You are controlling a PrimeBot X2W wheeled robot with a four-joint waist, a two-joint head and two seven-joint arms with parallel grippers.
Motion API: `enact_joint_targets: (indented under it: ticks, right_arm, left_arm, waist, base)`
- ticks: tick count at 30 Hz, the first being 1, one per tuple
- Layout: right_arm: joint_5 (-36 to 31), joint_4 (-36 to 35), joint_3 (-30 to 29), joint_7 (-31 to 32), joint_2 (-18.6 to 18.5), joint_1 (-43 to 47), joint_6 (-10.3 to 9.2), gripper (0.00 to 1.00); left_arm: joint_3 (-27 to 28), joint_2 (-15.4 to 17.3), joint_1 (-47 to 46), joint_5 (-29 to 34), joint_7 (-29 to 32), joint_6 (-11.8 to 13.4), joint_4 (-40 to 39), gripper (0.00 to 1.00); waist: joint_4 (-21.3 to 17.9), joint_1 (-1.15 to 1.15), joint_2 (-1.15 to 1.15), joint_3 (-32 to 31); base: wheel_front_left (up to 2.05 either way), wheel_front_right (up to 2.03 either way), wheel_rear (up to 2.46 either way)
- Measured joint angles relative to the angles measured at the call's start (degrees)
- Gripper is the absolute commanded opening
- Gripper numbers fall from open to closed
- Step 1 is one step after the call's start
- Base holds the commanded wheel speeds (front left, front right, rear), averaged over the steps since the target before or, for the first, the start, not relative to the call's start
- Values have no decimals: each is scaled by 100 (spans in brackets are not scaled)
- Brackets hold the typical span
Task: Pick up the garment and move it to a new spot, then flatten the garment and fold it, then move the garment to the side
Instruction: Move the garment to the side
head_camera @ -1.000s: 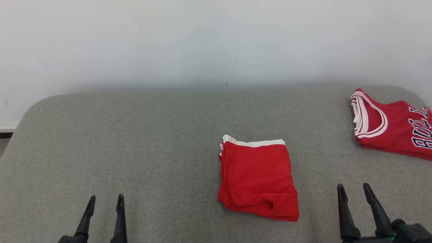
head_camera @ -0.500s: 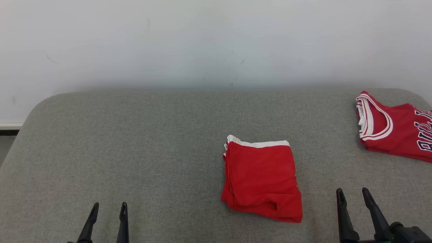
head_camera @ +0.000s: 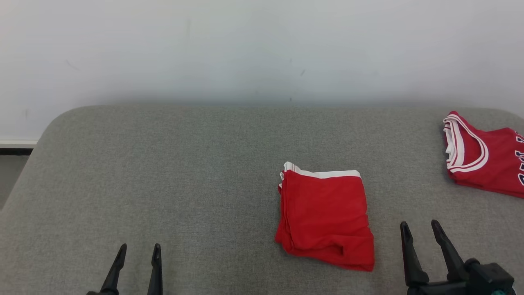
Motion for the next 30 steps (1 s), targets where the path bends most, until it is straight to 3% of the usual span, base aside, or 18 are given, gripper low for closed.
enact_joint_targets:
  ticks: [7,14,22,30]
  right_arm:
    - [-9,606,345,321,-281,-892,-1,100]
    - [-75,1735,407,716,-455,-1838,-1,100]
    - [-73,2994,439,856,-413,-2438,0,100]
    - [-27,3887,476,804,-188,-2653,0,100]
  left_arm:
    - [-130,-46,-171,-31,-1,-1,13,100]
    - [-285,-73,-402,-137,-1,-1,101,100]
    - [-300,-81,-524,-187,0,-1,137,100]
    - [-255,-76,-639,-194,0,-1,146,100]
  waist:
    - [201,1,0,132]
    - [493,1,0,364]
    - [764,1,0,627]
    - [767,1,0,810]
  base:
    - [0,0,0]
    - [0,0,0]
    - [0,0,0]
    - [0,0,0]
